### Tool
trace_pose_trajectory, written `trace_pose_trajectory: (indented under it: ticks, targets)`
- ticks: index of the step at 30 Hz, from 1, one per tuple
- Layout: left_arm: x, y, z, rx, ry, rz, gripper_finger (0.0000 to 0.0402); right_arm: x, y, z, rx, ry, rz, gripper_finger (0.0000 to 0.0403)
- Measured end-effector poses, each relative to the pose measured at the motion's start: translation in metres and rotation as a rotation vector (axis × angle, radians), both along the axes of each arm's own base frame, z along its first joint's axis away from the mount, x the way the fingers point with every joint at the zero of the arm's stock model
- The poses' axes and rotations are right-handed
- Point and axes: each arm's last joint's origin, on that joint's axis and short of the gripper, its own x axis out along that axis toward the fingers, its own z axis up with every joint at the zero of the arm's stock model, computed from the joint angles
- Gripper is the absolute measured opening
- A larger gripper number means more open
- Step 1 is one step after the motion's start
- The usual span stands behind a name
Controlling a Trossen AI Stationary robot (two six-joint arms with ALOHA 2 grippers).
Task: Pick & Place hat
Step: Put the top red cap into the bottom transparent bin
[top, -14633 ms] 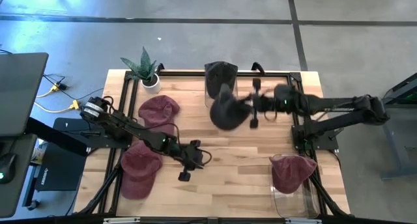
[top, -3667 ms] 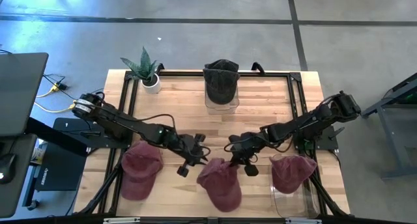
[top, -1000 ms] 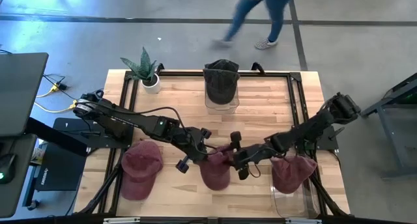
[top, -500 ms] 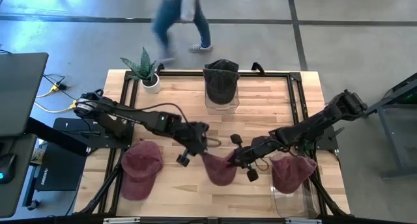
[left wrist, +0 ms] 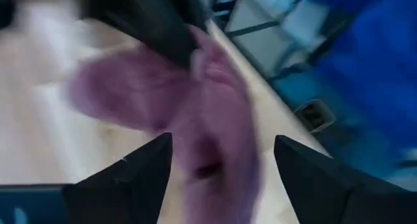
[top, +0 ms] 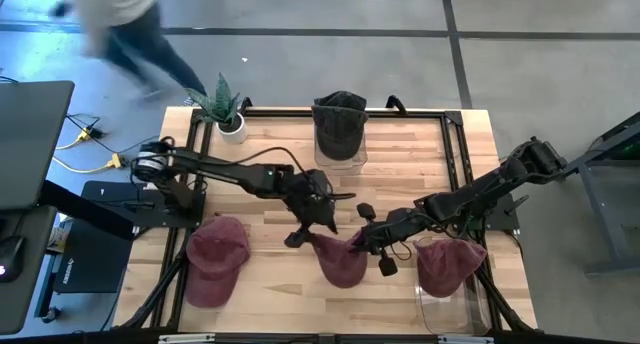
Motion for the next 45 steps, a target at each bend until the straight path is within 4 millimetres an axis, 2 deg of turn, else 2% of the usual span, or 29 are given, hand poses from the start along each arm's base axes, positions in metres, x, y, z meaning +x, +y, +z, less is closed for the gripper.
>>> trace_pose_trajectory:
  ticks: [4,8,12,16,19,25,28,30,34,40,45]
  targets:
    - [0.014,-0.008,-0.017,-0.172,0.033,-0.117,0.0279,0.000,0.000,-0.001,-0.002,0.009,-0.001,0.0008]
    - [0.023,-0.032,-0.029,-0.264,0.010,-0.249,0.0284,-0.002,0.000,-0.004,0.003,0.045,-0.037,0.0007]
    - [0.022,-0.056,-0.035,-0.229,0.005,-0.268,0.0285,-0.006,0.006,-0.006,0.004,0.073,-0.040,0.0012]
    - [0.016,-0.064,-0.035,-0.126,0.005,-0.229,0.0285,-0.009,0.013,-0.005,-0.009,0.062,-0.043,0.0004]
    - [0.009,-0.058,-0.026,-0.034,-0.004,-0.169,0.0285,-0.009,0.013,-0.005,-0.028,0.050,-0.090,0.0007]
    - [0.002,-0.027,-0.021,0.110,0.045,-0.037,0.0285,-0.004,0.005,-0.012,-0.033,0.037,-0.188,0.0003]
    - [0.001,-0.011,-0.028,0.106,0.102,-0.009,0.0285,-0.001,-0.001,-0.022,-0.018,0.058,-0.222,0.0006]
    - [0.001,-0.002,-0.036,0.082,0.071,-0.002,0.0285,0.000,-0.003,-0.023,-0.007,0.061,-0.237,0.0008]
    - [-0.008,0.012,-0.066,0.026,0.057,0.058,0.0285,-0.001,-0.003,-0.024,-0.009,0.064,-0.240,0.0003]
    - [-0.037,0.021,-0.069,-0.067,-0.158,0.149,0.0285,-0.001,-0.003,-0.024,-0.009,0.060,-0.236,0.0009]
    - [-0.053,0.025,-0.055,-0.095,-0.328,0.260,0.0285,0.000,-0.002,-0.022,-0.010,0.041,-0.229,0.0003]
